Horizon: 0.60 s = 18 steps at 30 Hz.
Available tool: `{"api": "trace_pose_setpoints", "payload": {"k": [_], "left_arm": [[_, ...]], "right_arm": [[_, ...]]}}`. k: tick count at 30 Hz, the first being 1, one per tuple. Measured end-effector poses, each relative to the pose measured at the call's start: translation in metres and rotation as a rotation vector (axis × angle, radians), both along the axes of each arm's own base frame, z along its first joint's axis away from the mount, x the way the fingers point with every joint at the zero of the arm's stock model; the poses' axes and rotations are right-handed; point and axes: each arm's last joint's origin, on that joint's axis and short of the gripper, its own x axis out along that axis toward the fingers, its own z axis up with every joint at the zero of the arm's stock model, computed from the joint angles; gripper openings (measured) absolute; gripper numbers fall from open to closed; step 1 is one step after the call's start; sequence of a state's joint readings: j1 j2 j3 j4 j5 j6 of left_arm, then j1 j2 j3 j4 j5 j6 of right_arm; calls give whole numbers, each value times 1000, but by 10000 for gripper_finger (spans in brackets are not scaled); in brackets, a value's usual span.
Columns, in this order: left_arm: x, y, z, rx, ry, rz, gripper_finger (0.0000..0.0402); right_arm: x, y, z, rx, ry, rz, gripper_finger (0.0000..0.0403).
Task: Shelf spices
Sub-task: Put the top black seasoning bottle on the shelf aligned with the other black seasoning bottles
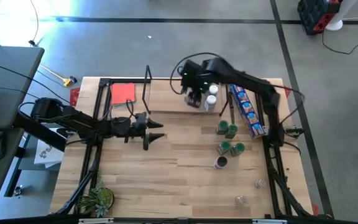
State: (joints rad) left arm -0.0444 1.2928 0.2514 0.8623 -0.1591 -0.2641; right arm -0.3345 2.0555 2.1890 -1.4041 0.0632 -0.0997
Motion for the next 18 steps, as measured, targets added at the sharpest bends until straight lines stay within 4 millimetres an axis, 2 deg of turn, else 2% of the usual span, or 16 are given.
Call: {"api": "trace_pose_setpoints", "payload": {"k": [3,9,18], "left_arm": [[0,0,1,-12,-14,1,227],[0,0,1,-15,-15,0,227],[0,-1,2,-21,-18,1,227]], "right_arm": [[10,-13,-29,43,99,20,189],[19,-37,-66,52,194,22,189],[17,-38,-67,7,241,13,224]]}}
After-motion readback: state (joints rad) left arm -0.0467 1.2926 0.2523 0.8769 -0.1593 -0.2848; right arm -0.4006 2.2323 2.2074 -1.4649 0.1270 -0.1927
